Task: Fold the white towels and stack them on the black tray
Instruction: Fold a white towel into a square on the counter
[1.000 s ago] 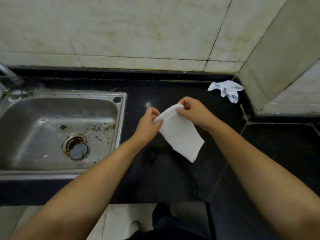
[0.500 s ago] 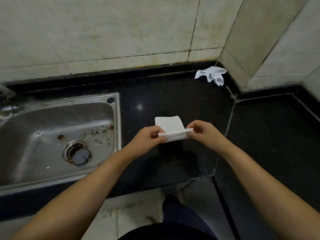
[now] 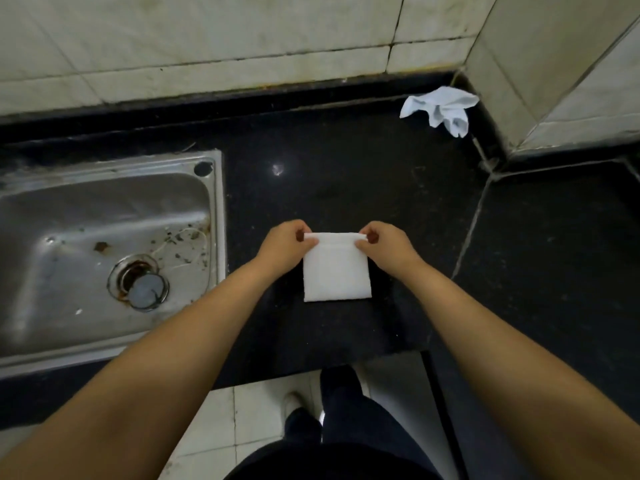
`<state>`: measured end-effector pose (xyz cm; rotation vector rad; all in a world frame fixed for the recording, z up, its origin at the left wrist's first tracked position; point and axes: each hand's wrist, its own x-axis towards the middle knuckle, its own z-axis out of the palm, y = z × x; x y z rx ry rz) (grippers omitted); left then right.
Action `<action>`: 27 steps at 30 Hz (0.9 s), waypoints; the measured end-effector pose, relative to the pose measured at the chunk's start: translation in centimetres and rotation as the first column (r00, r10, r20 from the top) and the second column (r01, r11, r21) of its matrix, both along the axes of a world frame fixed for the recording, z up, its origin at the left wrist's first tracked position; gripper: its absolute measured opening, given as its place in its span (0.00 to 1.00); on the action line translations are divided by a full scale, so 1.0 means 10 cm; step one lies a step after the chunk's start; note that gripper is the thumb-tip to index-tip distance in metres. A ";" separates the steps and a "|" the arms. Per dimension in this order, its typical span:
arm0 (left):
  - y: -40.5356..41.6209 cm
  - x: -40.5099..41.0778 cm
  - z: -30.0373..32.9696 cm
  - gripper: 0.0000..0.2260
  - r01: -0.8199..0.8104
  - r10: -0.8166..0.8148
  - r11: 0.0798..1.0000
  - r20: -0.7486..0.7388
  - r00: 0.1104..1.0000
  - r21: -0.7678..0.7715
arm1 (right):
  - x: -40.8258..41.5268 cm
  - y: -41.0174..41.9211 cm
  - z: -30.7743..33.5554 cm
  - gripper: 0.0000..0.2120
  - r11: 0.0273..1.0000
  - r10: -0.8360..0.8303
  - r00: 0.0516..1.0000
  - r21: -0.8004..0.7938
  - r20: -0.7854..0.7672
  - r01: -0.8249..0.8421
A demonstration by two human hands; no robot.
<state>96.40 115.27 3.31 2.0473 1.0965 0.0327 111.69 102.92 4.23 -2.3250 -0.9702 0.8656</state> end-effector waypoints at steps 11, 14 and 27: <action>-0.35 -0.07 -0.15 0.17 -0.242 0.280 0.948 -0.185 0.942 0.205 | -0.04 -0.05 -0.14 0.18 0.979 0.042 0.987 -0.201 0.153 -0.010; -0.48 -0.04 -0.19 0.18 -0.165 0.240 0.955 -0.315 0.918 0.248 | -0.22 -0.06 -0.16 0.22 0.948 0.148 0.939 -0.314 0.310 -0.046; -0.60 -0.15 0.24 0.07 -0.188 0.328 0.883 0.280 0.902 -0.430 | -0.46 -0.49 0.19 0.12 0.773 -0.449 0.537 -0.009 -0.714 0.634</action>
